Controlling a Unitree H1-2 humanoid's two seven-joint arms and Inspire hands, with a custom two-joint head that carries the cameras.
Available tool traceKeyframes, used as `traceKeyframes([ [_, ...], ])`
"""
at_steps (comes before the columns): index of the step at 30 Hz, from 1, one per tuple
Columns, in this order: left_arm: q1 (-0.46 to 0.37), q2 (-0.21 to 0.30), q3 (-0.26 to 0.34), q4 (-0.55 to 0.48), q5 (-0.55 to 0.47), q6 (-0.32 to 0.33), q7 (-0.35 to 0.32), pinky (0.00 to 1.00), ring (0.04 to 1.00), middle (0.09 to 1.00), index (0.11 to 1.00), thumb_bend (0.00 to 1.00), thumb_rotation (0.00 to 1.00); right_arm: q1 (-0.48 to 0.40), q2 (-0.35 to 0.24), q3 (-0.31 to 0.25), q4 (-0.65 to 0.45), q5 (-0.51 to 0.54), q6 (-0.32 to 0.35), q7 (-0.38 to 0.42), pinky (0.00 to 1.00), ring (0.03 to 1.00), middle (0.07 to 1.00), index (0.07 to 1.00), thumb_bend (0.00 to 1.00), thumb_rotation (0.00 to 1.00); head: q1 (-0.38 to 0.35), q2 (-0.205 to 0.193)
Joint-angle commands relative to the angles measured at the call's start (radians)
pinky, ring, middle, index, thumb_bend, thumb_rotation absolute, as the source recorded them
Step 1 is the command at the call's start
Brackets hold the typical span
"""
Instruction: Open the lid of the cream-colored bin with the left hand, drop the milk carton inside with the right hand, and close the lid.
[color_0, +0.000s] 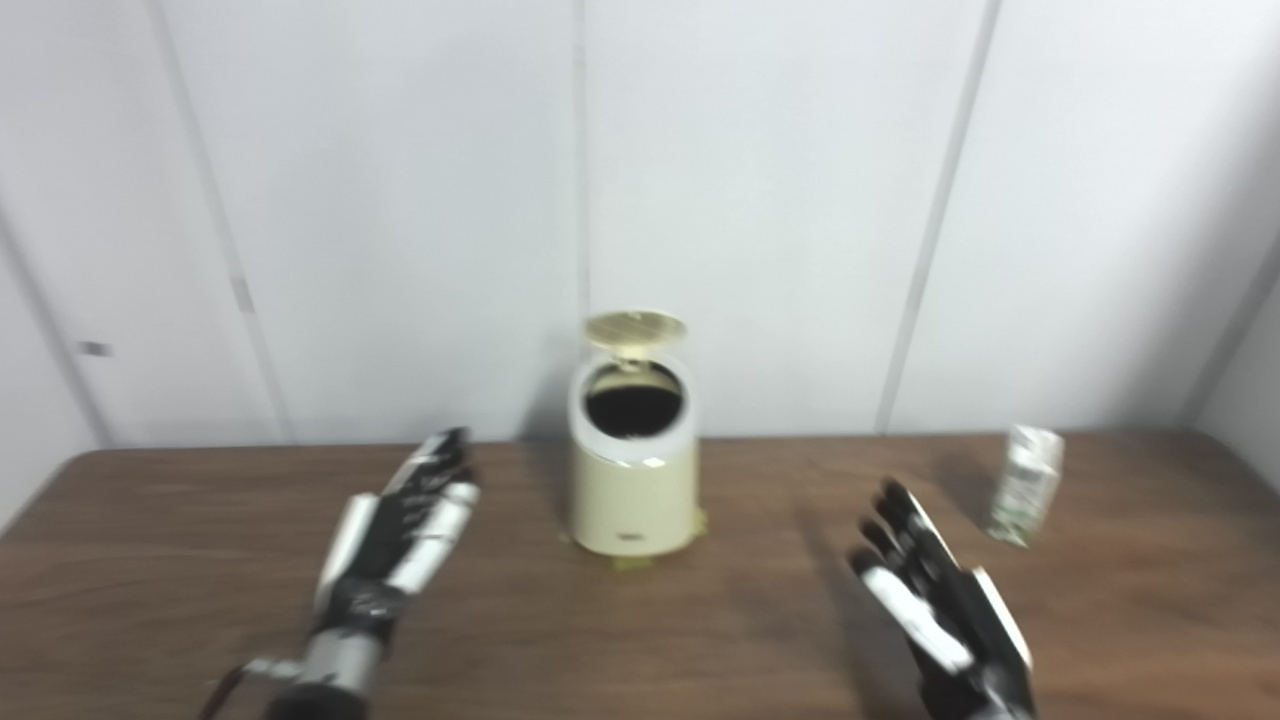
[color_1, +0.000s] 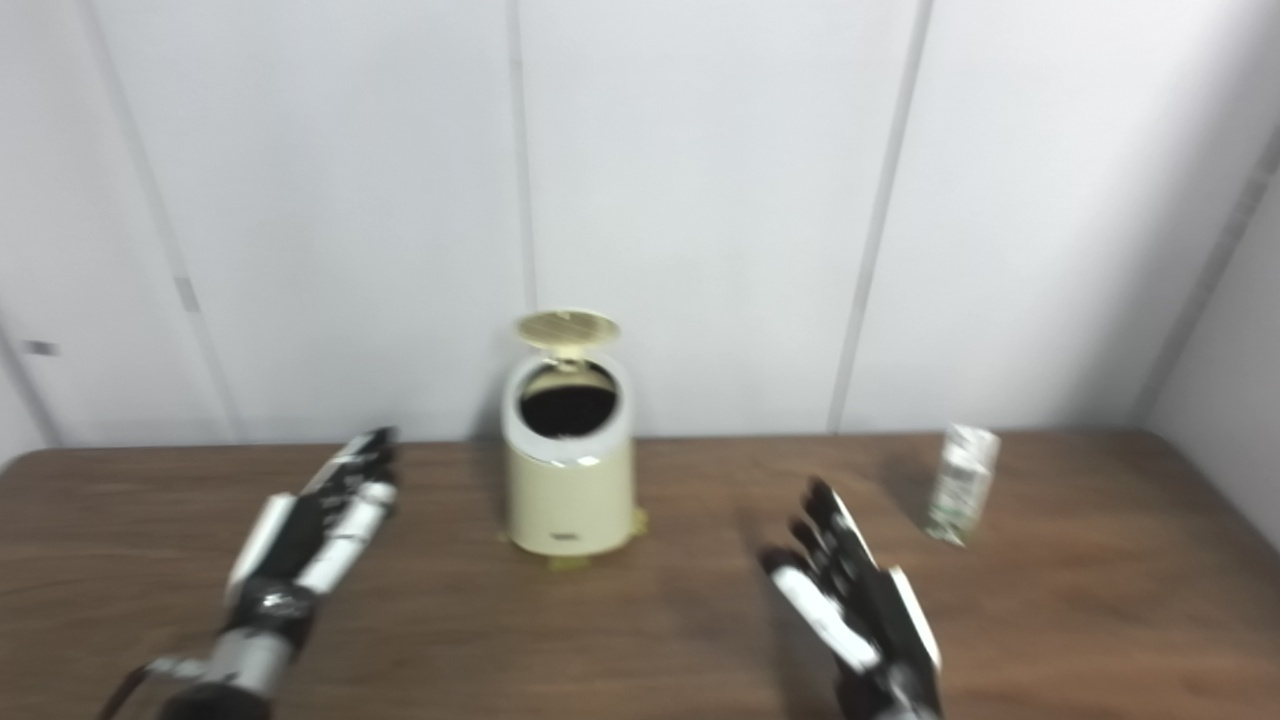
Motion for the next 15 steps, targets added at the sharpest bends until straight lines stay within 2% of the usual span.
traceKeyframes([
  [1, -0.041, 0.007, 0.019, 0.0, -0.059, -0.053, -0.002, 0.9, 0.923, 0.941, 0.952, 0.39, 0.7, -0.043, -0.005, -0.009, -0.048, 0.005, -0.005, -0.005, 0.89, 0.962, 0.977, 0.956, 0.72, 0.38, -0.045, 0.007],
  [3, -0.04, 0.02, 0.029, 0.016, -0.084, -0.068, -0.009, 0.93, 0.934, 0.952, 0.962, 0.37, 0.71, -0.049, -0.008, -0.012, -0.058, -0.017, 0.002, -0.022, 0.86, 0.955, 0.971, 0.947, 0.74, 0.36, -0.103, 0.013],
  [5, -0.039, 0.033, 0.031, 0.028, -0.093, -0.076, -0.009, 0.94, 0.94, 0.955, 0.961, 0.38, 0.72, -0.051, -0.014, -0.013, -0.068, -0.043, 0.004, -0.037, 0.81, 0.935, 0.96, 0.93, 0.75, 0.36, -0.127, 0.014],
  [8, -0.037, 0.054, 0.03, 0.049, -0.103, -0.092, -0.013, 0.94, 0.946, 0.956, 0.973, 0.37, 0.75, -0.055, -0.03, -0.032, -0.085, -0.051, 0.022, -0.049, 0.8, 0.925, 0.958, 0.929, 0.75, 0.32, -0.167, 0.015],
  [10, -0.038, 0.058, 0.035, 0.055, -0.117, -0.078, -0.012, 0.94, 0.946, 0.956, 0.98, 0.39, 0.73, -0.059, -0.044, -0.05, -0.085, -0.05, 0.026, -0.055, 0.8, 0.924, 0.964, 0.93, 0.77, 0.28, -0.184, 0.015],
  [13, -0.04, 0.064, 0.041, 0.051, -0.151, -0.058, -0.018, 0.97, 0.961, 0.969, 0.996, 0.33, 0.72, -0.064, -0.079, -0.069, -0.097, -0.069, 0.022, -0.056, 0.79, 0.923, 0.962, 0.919, 0.76, 0.25, -0.23, 0.017],
  [15, -0.041, 0.071, 0.041, 0.055, -0.156, -0.057, -0.016, 0.97, 0.961, 0.969, 1.0, 0.29, 0.69, -0.066, -0.103, -0.074, -0.116, -0.098, 0.036, -0.062, 0.79, 0.927, 0.962, 0.924, 0.74, 0.27, -0.259, 0.017],
])
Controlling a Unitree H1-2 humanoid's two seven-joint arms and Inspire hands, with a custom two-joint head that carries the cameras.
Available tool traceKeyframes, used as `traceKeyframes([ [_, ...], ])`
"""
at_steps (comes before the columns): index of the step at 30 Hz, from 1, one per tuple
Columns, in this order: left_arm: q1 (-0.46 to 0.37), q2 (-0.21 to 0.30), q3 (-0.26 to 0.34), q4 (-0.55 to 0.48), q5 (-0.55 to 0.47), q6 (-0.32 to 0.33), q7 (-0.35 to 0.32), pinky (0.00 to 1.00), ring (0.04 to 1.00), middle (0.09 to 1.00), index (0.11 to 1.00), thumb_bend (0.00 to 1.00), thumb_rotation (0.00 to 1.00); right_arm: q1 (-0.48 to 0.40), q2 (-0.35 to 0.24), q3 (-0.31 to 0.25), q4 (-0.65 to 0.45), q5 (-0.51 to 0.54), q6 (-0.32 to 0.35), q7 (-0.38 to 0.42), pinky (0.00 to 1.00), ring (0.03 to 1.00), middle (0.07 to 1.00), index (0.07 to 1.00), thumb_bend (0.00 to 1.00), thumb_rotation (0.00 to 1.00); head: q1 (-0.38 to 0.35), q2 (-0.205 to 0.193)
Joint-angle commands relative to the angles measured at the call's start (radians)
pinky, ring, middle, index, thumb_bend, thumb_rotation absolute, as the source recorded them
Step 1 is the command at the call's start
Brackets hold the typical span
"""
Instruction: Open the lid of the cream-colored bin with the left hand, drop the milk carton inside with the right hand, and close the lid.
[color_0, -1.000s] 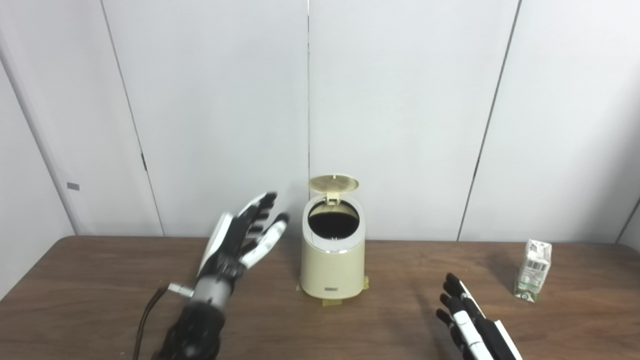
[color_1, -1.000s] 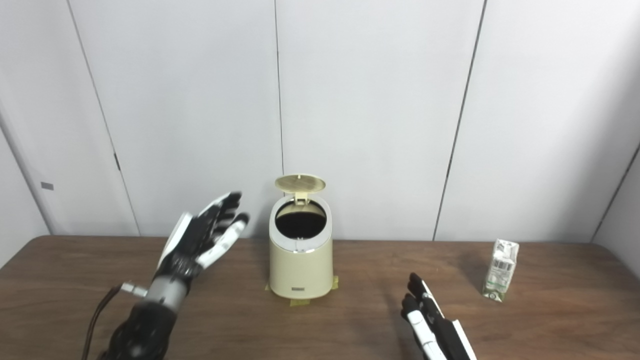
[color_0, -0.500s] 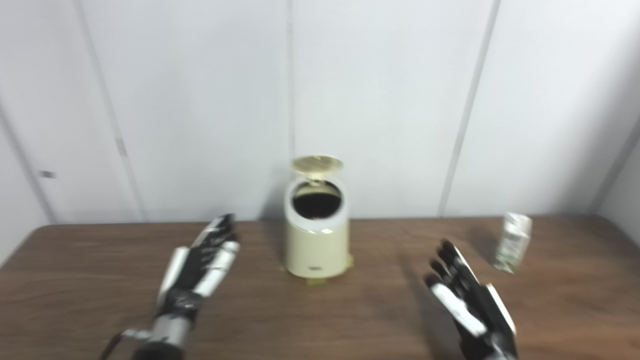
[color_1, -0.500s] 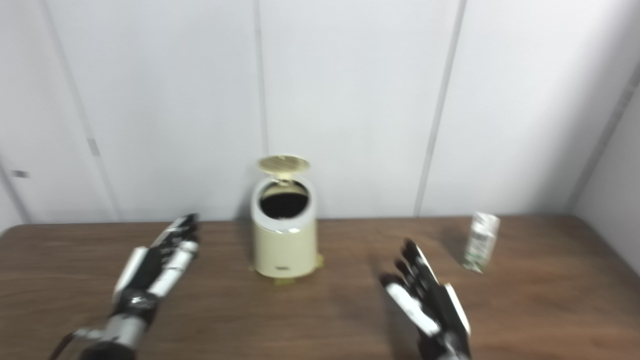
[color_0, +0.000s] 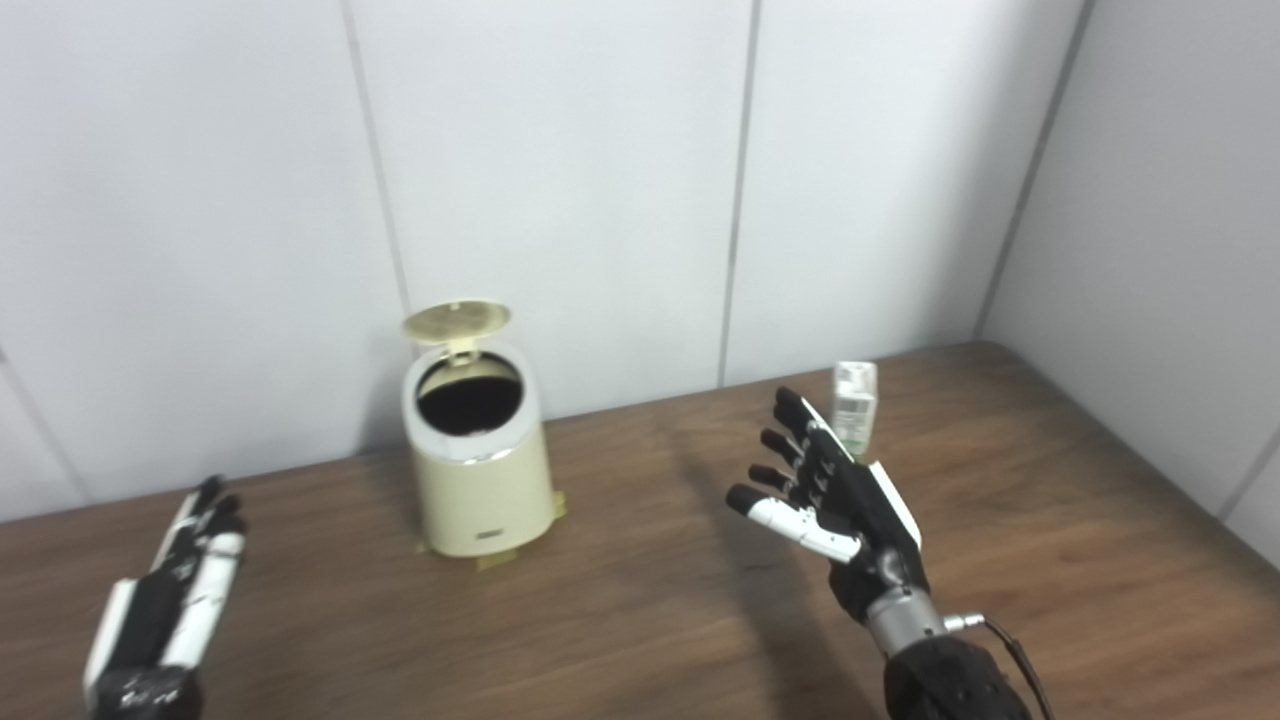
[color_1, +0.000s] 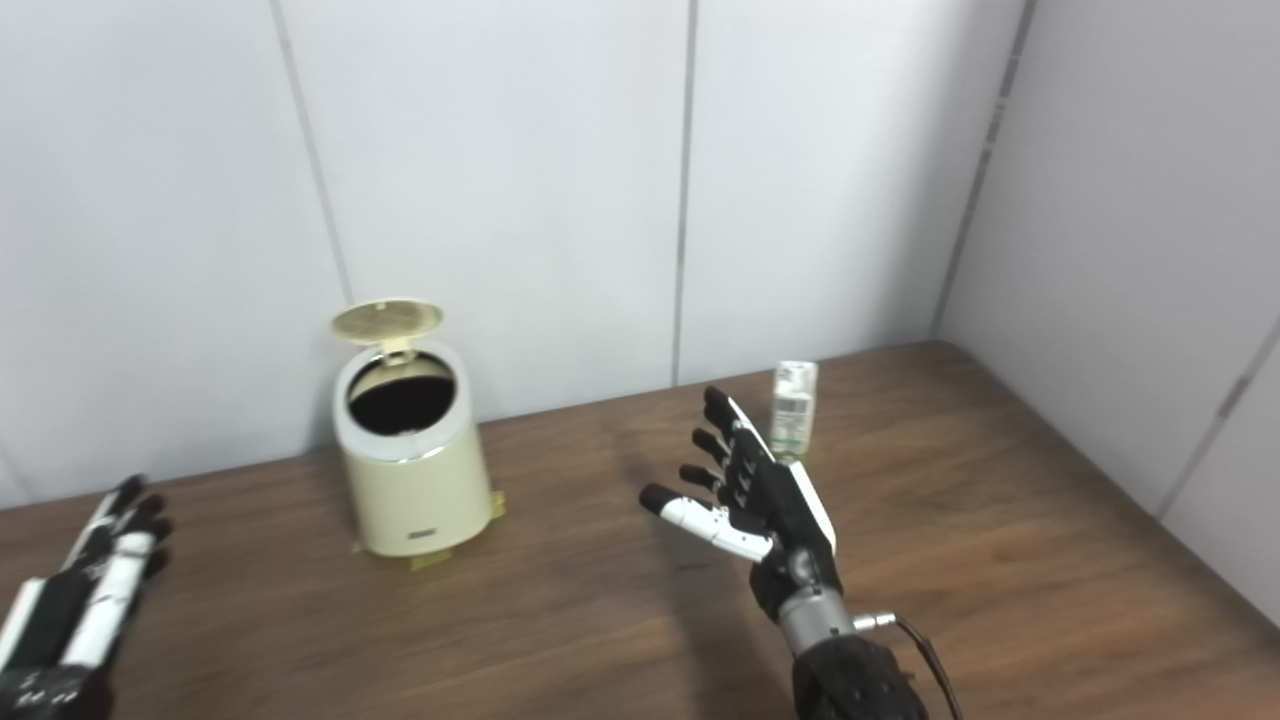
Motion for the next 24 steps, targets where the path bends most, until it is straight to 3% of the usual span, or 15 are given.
traceKeyframes([
  [1, -0.04, 0.018, -0.002, -0.011, -0.004, -0.012, -0.003, 0.96, 0.96, 0.968, 1.0, 0.28, 0.68, -0.04, -0.03, -0.009, -0.063, -0.037, 0.007, -0.01, 0.8, 0.926, 0.962, 0.925, 0.75, 0.28, -0.009, 0.002],
  [5, -0.043, 0.029, -0.006, -0.008, -0.003, 0.011, 0.0, 0.96, 0.96, 0.964, 0.991, 0.31, 0.66, -0.061, -0.073, -0.002, -0.091, -0.16, 0.051, -0.041, 0.83, 0.891, 0.922, 0.906, 0.74, 0.3, -0.04, 0.005],
  [12, -0.04, 0.051, -0.021, -0.013, -0.004, 0.02, -0.01, 0.93, 0.954, 0.956, 0.985, 0.34, 0.66, -0.094, -0.145, -0.02, -0.109, -0.228, 0.087, -0.028, 0.77, 0.876, 0.912, 0.903, 0.72, 0.15, -0.03, 0.009],
  [20, -0.026, 0.039, -0.028, -0.066, 0.012, 0.085, 0.0, 0.96, 0.955, 0.951, 0.983, 0.24, 0.58, -0.142, -0.274, -0.01, -0.09, -0.414, 0.132, -0.024, 0.77, 0.85, 0.882, 0.88, 0.79, 0.15, -0.027, 0.01],
  [24, -0.023, 0.047, -0.038, -0.074, 0.026, 0.094, -0.002, 0.99, 0.961, 0.958, 0.987, 0.22, 0.54, -0.177, -0.303, -0.031, -0.086, -0.435, 0.172, -0.006, 0.73, 0.857, 0.892, 0.861, 0.83, 0.15, -0.023, 0.012],
])
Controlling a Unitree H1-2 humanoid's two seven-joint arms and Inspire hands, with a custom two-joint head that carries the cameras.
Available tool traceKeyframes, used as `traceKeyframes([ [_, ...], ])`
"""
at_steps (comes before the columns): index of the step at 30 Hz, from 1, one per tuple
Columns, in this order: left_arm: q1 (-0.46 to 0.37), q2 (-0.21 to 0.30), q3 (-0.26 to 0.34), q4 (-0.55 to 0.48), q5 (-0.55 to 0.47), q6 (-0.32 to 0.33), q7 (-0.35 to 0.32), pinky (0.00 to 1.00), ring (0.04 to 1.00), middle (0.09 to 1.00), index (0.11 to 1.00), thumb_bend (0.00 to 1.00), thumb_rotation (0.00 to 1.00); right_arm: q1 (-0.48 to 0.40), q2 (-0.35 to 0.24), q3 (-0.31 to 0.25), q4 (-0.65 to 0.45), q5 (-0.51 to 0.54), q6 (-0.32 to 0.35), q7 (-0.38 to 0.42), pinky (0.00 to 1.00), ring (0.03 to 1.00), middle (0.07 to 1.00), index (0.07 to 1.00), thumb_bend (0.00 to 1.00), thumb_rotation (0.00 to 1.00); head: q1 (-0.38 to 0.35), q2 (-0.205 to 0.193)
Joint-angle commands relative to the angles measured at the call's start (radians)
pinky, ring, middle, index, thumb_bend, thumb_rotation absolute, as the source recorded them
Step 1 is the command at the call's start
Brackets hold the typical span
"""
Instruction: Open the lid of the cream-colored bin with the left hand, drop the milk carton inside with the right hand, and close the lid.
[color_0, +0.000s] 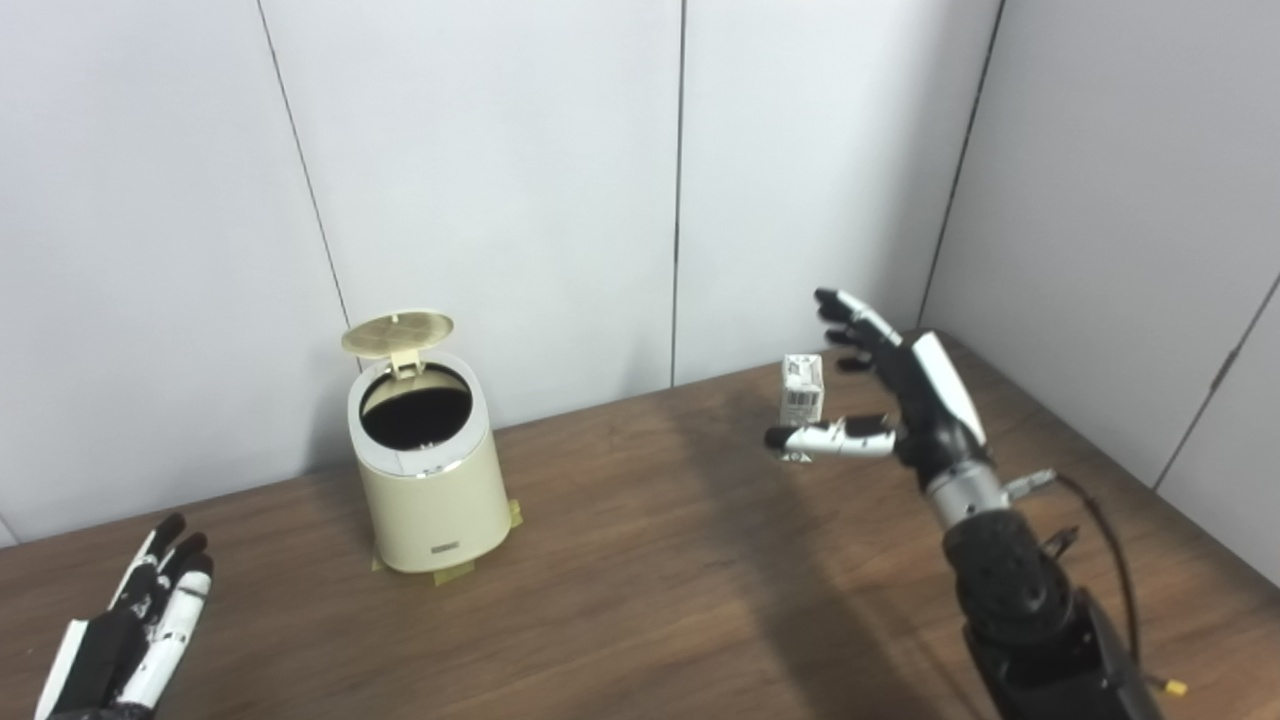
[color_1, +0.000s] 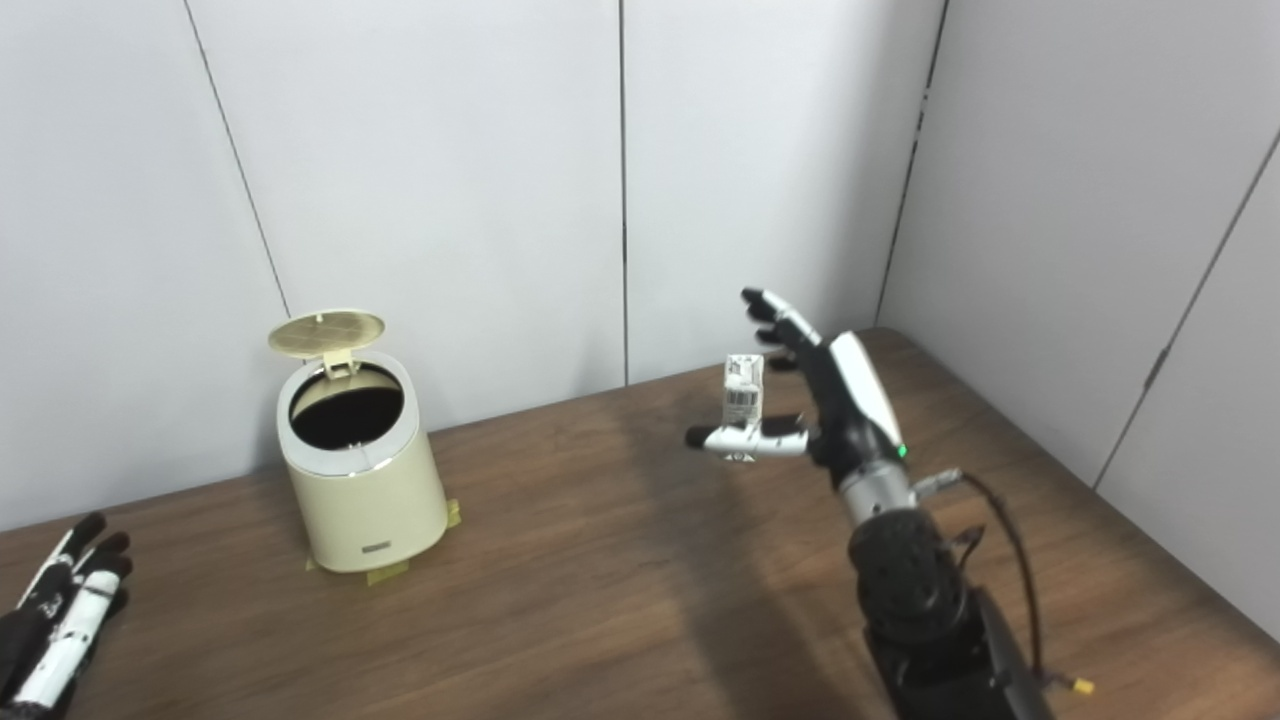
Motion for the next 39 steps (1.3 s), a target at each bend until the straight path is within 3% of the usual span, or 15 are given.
traceKeyframes([
  [1, -0.026, 0.017, -0.006, -0.031, 0.017, -0.014, 0.009, 1.0, 0.964, 0.959, 0.985, 0.23, 0.52, -0.055, -0.027, -0.02, -0.014, -0.051, 0.019, 0.018, 0.71, 0.859, 0.889, 0.859, 0.83, 0.16, 0.001, 0.0],
  [5, -0.027, 0.01, -0.002, -0.044, 0.011, 0.004, 0.007, 0.98, 0.95, 0.962, 0.99, 0.23, 0.42, -0.098, -0.073, -0.04, 0.029, -0.148, 0.026, 0.106, 0.48, 0.846, 0.89, 0.878, 0.84, 0.2, 0.006, 0.001],
  [7, -0.027, 0.014, -0.008, -0.052, 0.027, 0.01, 0.01, 1.0, 0.956, 0.952, 0.981, 0.25, 0.4, -0.12, -0.11, -0.035, 0.054, -0.164, 0.026, 0.133, 0.69, 0.818, 0.876, 0.881, 0.87, 0.17, 0.009, 0.002],
  [9, -0.024, 0.025, -0.019, -0.053, 0.042, -0.002, 0.003, 1.0, 0.961, 0.952, 0.978, 0.23, 0.42, -0.148, -0.143, -0.036, 0.091, -0.158, 0.024, 0.151, 0.75, 0.811, 0.879, 0.87, 0.91, 0.15, 0.015, 0.004],
  [14, -0.017, 0.024, -0.025, -0.053, 0.039, -0.019, 0.0, 0.96, 0.962, 0.955, 0.981, 0.23, 0.44, -0.198, -0.196, -0.016, 0.177, -0.142, 0.021, 0.181, 0.64, 0.734, 0.896, 0.867, 0.93, 0.12, 0.019, 0.006],
  [17, -0.015, 0.012, -0.024, -0.063, 0.034, -0.007, 0.006, 0.93, 0.958, 0.954, 0.985, 0.24, 0.4, -0.231, -0.217, 0.009, 0.235, -0.156, 0.023, 0.213, 0.65, 0.78, 0.897, 0.864, 0.93, 0.11, 0.021, 0.006],
  [20, -0.016, 0.01, -0.026, -0.07, 0.041, 0.003, 0.01, 0.99, 0.961, 0.951, 0.982, 0.26, 0.38, -0.259, -0.233, 0.034, 0.29, -0.192, 0.025, 0.247, 0.72, 0.851, 0.889, 0.861, 0.93, 0.12, 0.024, 0.009],
  [26, -0.013, 0.014, -0.031, -0.087, 0.042, 0.01, 0.002, 0.99, 0.961, 0.953, 0.983, 0.22, 0.32, -0.33, -0.246, 0.076, 0.427, -0.223, 0.026, 0.3, 0.74, 0.869, 0.884, 0.855, 0.91, 0.07, 0.026, 0.011],
  [32, -0.01, 0.016, -0.041, -0.086, 0.057, 0.008, 0.004, 0.93, 0.94, 0.95, 0.98, 0.21, 0.26, -0.368, -0.254, 0.148, 0.553, -0.23, 0.003, 0.264, 0.74, 0.846, 0.855, 0.838, 0.95, 0.08, 0.034, 0.013],
  [39, -0.013, 0.023, -0.055, -0.103, 0.099, 0.03, 0.007, 0.92, 0.924, 0.931, 0.953, 0.22, 0.28, -0.397, -0.253, 0.19, 0.642, -0.207, -0.005, 0.264, 0.74, 0.864, 0.883, 0.847, 0.91, 0.07, 0.04, 0.016],
])
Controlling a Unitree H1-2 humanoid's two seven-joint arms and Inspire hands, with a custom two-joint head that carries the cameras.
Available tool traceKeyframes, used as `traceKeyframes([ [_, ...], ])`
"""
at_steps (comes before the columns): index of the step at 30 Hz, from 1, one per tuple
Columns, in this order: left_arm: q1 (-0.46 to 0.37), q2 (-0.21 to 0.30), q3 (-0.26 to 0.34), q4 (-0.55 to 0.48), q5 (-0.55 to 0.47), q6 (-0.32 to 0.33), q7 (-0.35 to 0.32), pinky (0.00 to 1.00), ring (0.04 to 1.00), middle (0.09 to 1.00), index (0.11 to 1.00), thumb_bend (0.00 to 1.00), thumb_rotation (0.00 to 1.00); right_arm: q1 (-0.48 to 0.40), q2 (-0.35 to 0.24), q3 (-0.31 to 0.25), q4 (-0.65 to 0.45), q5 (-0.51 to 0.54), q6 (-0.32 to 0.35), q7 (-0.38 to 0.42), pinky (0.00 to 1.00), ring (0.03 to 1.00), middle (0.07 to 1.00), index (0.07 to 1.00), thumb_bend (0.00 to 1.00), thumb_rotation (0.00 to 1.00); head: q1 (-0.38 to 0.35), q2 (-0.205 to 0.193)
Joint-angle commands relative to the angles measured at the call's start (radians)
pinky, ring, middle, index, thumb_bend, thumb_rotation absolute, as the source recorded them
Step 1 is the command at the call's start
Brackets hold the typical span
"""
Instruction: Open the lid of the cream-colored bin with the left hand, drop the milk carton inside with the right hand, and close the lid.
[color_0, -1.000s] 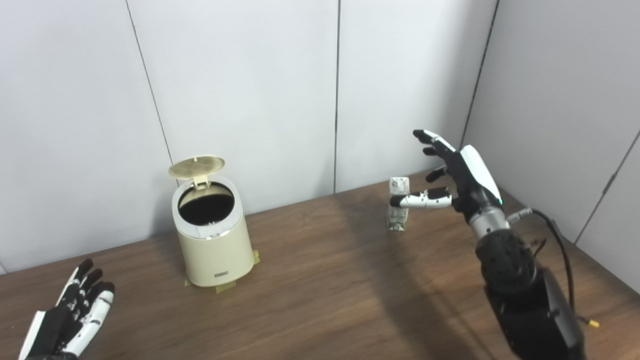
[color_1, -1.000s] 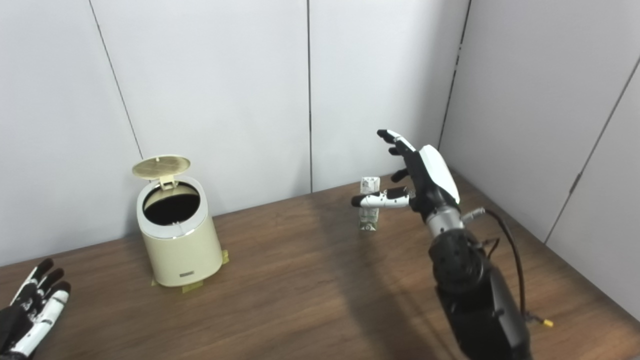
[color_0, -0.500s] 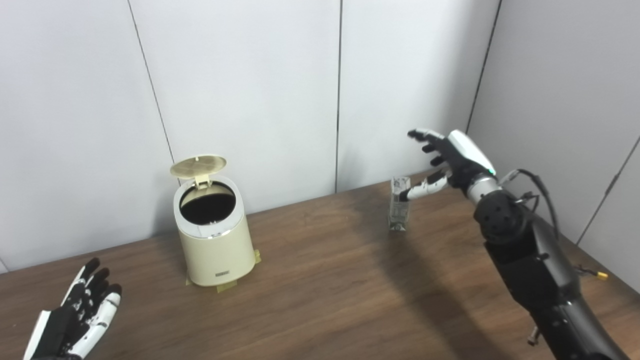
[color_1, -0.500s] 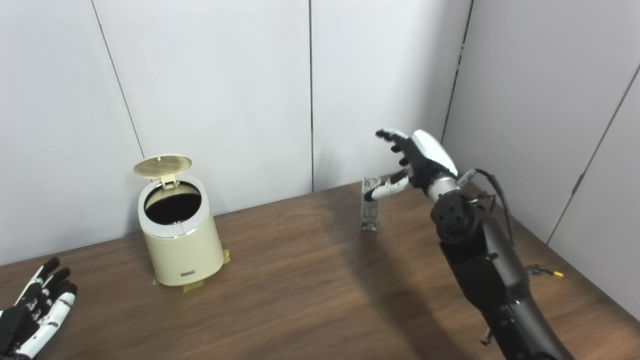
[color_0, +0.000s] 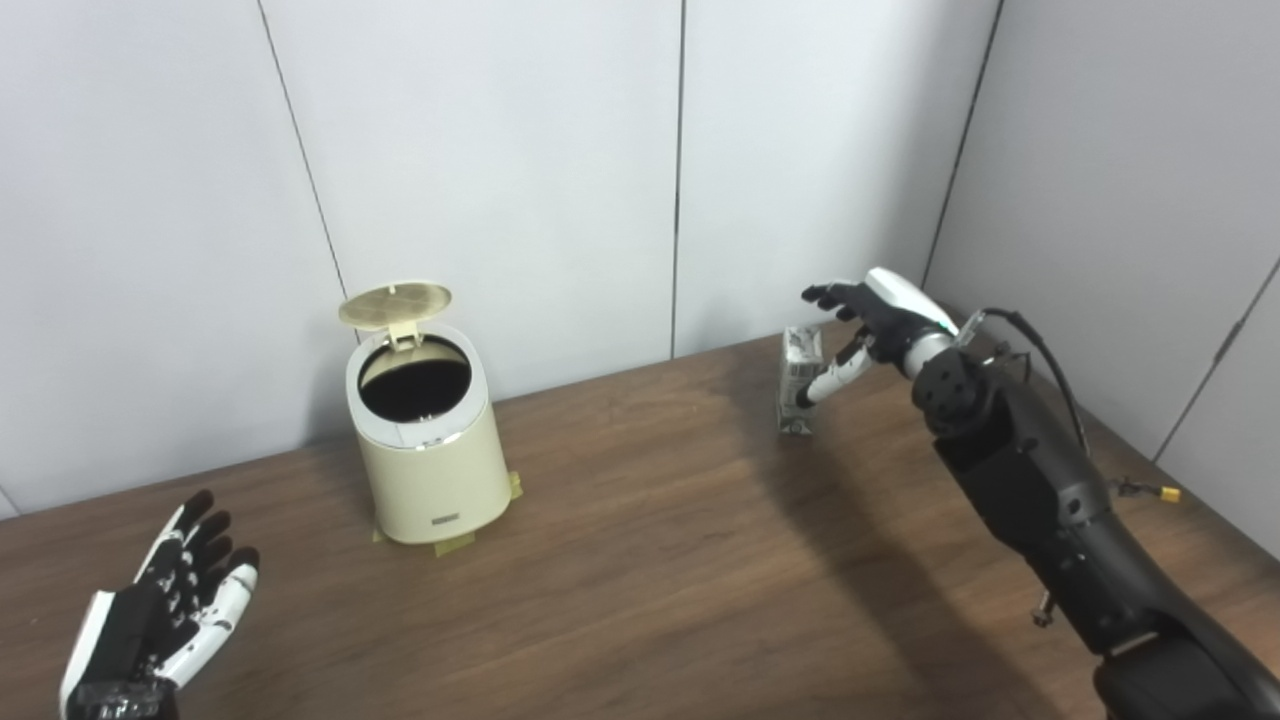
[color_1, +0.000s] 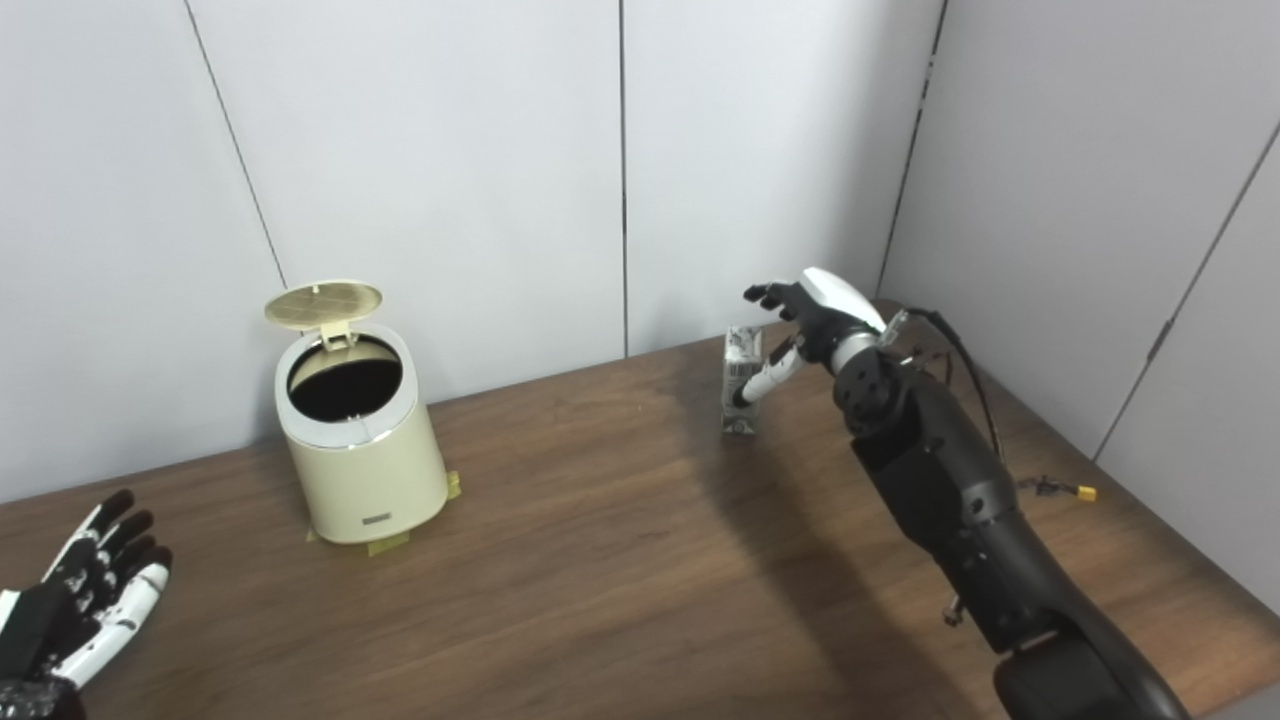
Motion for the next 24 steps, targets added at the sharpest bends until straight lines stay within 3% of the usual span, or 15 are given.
traceKeyframes([
  [1, -0.031, 0.015, 0.002, -0.041, 0.012, -0.011, 0.011, 0.93, 0.926, 0.931, 0.954, 0.22, 0.28, -0.068, -0.032, -0.005, 0.005, 0.006, -0.023, -0.025, 0.75, 0.872, 0.889, 0.849, 0.91, 0.07, -0.002, 0.002],
  [8, -0.024, 0.018, 0.003, -0.045, 0.018, -0.006, 0.003, 0.93, 0.939, 0.94, 0.961, 0.23, 0.29, -0.067, -0.03, 0.009, 0.062, 0.035, -0.079, -0.047, 0.74, 0.845, 0.872, 0.852, 0.94, 0.08, -0.001, 0.004],
  [19, -0.021, 0.016, 0.01, -0.036, 0.004, -0.015, -0.001, 0.92, 0.939, 0.945, 0.965, 0.25, 0.28, -0.069, -0.02, 0.025, 0.137, 0.041, -0.101, -0.105, 0.75, 0.849, 0.869, 0.823, 0.91, 0.13, 0.001, 0.006],
  [24, -0.02, 0.021, 0.01, -0.031, -0.014, -0.022, -0.019, 0.95, 0.952, 0.958, 0.98, 0.23, 0.23, -0.068, 0.004, -0.014, 0.161, 0.088, -0.142, -0.168, 0.71, 0.804, 0.83, 0.787, 0.9, 0.1, 0.001, 0.007],
])
